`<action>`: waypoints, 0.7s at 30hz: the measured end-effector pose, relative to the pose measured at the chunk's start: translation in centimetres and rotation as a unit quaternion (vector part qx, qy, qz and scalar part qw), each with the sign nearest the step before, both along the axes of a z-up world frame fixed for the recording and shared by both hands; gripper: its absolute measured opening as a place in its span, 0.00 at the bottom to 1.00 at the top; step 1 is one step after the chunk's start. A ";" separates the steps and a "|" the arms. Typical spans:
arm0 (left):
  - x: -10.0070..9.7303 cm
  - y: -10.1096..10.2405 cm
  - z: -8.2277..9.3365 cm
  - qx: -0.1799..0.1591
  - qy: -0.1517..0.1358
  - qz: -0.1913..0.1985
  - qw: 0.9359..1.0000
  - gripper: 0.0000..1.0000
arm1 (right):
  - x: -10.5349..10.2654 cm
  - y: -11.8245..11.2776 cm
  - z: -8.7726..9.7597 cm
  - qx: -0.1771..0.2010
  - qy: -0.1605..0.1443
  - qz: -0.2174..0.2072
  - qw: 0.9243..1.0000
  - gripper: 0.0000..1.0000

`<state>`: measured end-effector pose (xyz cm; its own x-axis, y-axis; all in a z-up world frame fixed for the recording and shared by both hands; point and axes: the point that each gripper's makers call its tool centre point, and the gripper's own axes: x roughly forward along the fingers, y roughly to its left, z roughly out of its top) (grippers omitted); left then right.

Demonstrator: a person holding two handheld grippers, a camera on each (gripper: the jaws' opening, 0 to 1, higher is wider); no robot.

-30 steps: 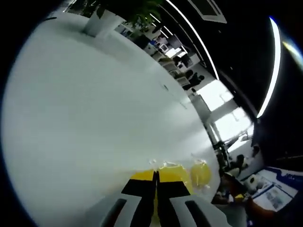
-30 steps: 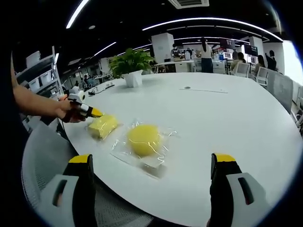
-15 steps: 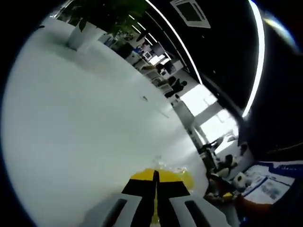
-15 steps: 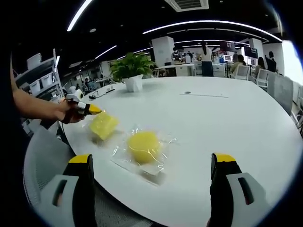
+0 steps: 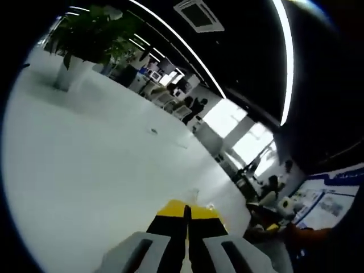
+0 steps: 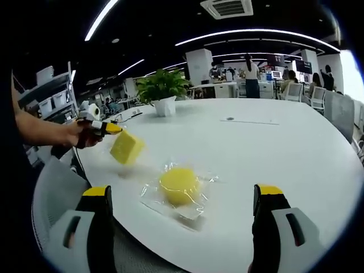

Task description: Compare the silicone blocks by pressing each to a similar depth, holding the contact briefly, and releasing to observe deformation and rebound differences across the visible hardness samples.

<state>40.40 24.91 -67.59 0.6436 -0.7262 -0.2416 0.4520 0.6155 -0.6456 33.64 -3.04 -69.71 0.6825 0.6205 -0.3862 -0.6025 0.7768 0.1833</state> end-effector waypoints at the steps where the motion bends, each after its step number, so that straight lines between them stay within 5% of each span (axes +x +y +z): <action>1: 0.0 -0.1 0.4 -0.001 -0.005 0.000 1.000 0.00 | 0.0 0.0 0.0 0.001 0.001 0.001 1.000 0.96; 13: -0.8 -2.0 6.8 0.020 -0.082 -0.056 0.995 0.00 | 0.3 1.3 2.2 0.011 -0.021 0.019 1.000 0.96; 21: -1.0 -2.2 9.8 0.010 -0.103 -0.064 0.993 0.00 | 0.8 2.2 3.7 0.014 -0.035 0.038 0.999 0.96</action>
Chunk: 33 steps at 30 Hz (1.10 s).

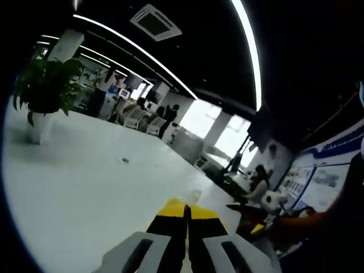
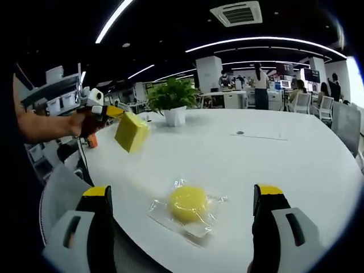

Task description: Compare the silicone blocks by pressing each to a similar depth, holding the contact briefly, and releasing to observe deformation and rebound differences across the visible hardness samples.

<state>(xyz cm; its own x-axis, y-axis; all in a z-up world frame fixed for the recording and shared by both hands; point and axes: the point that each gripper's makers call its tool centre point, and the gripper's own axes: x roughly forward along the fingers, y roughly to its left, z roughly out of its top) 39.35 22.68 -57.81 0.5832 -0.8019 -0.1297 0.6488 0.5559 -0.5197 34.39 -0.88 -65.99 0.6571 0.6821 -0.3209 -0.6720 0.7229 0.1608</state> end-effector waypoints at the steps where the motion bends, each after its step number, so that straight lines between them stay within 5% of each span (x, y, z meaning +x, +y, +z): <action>1: -0.1 0.0 0.1 0.000 -0.003 -0.001 1.000 0.00 | 0.0 0.1 0.1 0.001 -0.001 0.001 1.000 0.96; 20: -2.4 -1.6 5.0 -0.031 -0.045 -0.042 0.998 0.00 | 1.7 3.1 5.2 0.043 -0.050 0.054 0.996 0.96; 33: -3.9 -3.0 6.6 -0.048 -0.053 -0.064 0.995 0.00 | 1.0 7.6 7.5 0.078 -0.047 0.133 0.987 0.96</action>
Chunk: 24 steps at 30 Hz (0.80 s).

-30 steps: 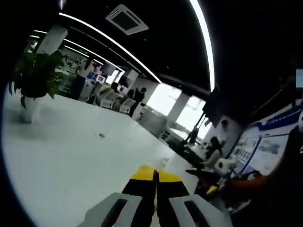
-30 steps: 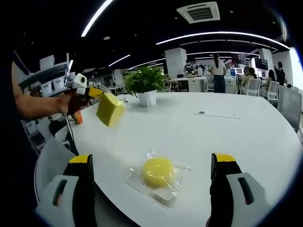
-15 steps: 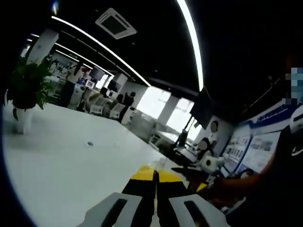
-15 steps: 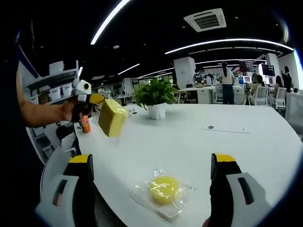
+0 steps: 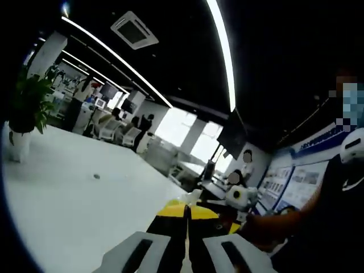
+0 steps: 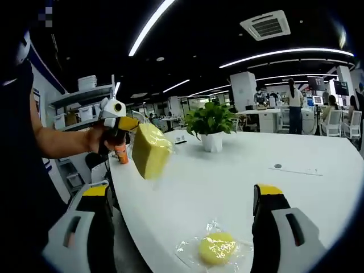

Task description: Compare the silicone blocks by pressing each to a similar depth, holding the contact briefly, and releasing to observe deformation and rebound differences across the visible hardness samples.

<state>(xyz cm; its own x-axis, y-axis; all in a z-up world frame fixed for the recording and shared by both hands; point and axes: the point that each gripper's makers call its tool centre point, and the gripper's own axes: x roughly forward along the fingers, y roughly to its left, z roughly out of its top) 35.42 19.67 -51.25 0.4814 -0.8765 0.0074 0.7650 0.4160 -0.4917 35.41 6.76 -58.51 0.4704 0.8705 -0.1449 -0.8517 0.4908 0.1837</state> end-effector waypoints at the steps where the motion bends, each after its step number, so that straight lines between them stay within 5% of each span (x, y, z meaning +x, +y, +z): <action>1: -0.1 -0.1 0.1 0.000 0.000 -0.004 1.000 0.00 | 0.1 0.4 0.1 0.002 0.000 0.005 1.000 0.96; 11: -0.6 -1.1 1.5 -0.019 -0.006 -0.018 1.000 0.00 | 0.3 2.8 1.3 0.022 -0.017 0.034 0.999 0.96; 24: -1.4 -2.3 2.9 -0.045 -0.009 -0.035 0.998 0.00 | -0.7 5.0 2.3 0.050 -0.011 0.080 0.995 0.82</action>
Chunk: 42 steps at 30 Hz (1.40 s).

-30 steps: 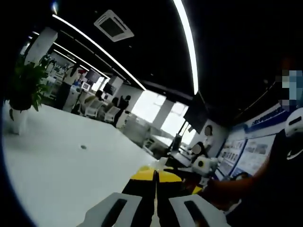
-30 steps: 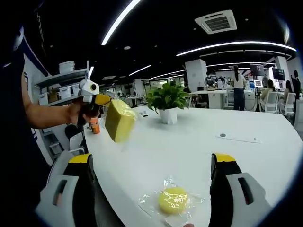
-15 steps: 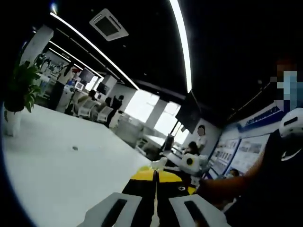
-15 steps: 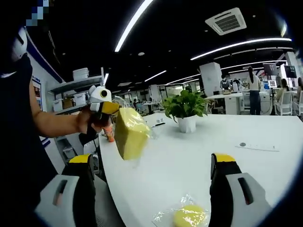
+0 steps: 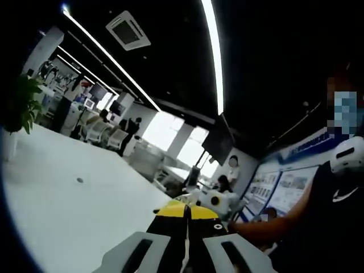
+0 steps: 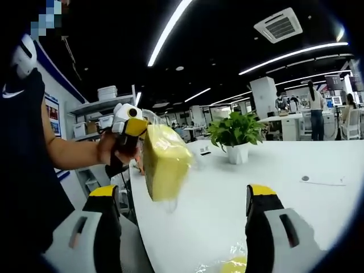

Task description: Compare the silicone blocks by pressing each to a similar depth, holding the contact briefly, and releasing to observe deformation and rebound differences across the visible hardness samples.

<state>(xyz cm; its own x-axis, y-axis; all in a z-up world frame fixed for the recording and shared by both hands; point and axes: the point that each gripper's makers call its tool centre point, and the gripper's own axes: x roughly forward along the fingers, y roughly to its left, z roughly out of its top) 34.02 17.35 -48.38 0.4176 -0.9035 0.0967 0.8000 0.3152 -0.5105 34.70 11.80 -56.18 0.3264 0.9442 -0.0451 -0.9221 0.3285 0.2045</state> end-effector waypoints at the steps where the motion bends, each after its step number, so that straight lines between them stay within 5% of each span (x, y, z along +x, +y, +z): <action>1: -0.1 -0.1 0.1 -0.001 0.000 -0.002 1.000 0.00 | -0.3 0.3 0.1 0.002 0.000 0.007 1.000 0.81; 15: -0.6 -0.8 -0.1 -0.009 0.005 -0.010 1.000 0.00 | -1.1 2.5 0.0 0.031 0.017 0.052 0.998 0.54; 42: 0.2 -1.3 0.0 -0.013 0.007 -0.013 1.000 0.00 | -1.0 3.3 0.3 0.074 0.050 0.083 0.992 0.27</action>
